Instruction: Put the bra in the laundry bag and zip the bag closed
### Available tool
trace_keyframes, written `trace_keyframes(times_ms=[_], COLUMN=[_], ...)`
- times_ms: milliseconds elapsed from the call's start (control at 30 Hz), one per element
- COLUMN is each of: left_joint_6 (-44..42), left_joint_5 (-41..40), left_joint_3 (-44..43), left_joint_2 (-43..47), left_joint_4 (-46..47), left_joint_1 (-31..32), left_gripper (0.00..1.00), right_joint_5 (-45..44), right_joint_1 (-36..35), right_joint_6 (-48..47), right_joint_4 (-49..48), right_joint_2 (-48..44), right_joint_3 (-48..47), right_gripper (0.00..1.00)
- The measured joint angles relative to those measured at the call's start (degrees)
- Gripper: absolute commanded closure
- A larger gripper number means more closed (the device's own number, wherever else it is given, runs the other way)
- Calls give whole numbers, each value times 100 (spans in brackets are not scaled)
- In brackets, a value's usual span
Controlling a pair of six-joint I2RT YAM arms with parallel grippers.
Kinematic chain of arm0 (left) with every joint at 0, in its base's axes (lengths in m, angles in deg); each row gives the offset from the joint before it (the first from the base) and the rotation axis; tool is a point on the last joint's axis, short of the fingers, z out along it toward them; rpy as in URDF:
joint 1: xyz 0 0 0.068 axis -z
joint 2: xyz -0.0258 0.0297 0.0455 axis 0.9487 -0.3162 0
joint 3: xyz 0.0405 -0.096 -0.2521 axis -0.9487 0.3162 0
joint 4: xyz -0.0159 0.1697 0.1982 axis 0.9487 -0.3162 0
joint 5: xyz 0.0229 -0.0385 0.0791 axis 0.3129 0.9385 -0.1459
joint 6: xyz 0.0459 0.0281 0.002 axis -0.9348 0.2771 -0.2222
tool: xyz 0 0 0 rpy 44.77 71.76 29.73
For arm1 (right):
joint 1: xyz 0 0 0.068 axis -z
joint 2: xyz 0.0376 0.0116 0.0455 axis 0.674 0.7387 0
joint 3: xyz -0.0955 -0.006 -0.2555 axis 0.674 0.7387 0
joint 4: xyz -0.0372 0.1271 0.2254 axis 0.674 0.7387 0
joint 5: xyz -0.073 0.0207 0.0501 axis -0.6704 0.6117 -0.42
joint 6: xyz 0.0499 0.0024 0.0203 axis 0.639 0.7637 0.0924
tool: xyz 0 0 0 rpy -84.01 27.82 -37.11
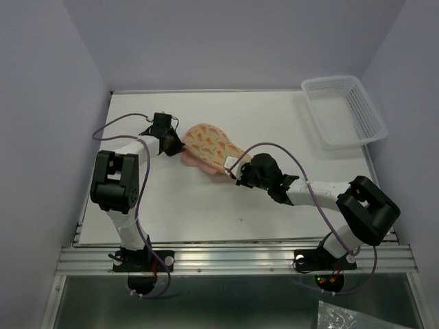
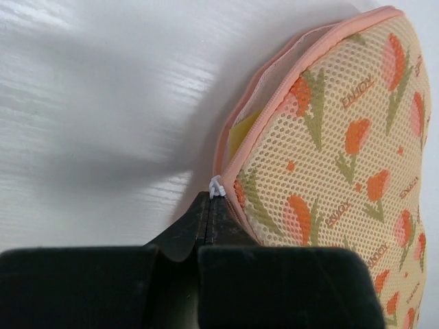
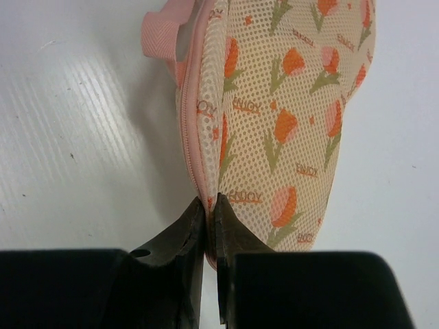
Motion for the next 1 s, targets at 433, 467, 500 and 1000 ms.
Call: trace_keyframes(times_ms=[433,467,500,1000], left_joint_6=[-258,-221,-160,721], left_joint_5=[9,-26,-61,103], left_joint_3=[557,706,874,1766], left_joint_2=[323,431,553,2085], left_joint_4=[341,409,444,551], left_joint_1=[-133,-107,-33,1602], left_gripper=[100,100,100,100], right_joint_5=[177,225,310,409], right_joint_1=[251,262,295,-227], right_joint_6=[328,354,391,457], right_joint_4=[671,776,927,1491], right_joint_2=[293,361,431,299], right_joint_3=[-376,-446,-538,-782], right_gripper=[25,23,21,20])
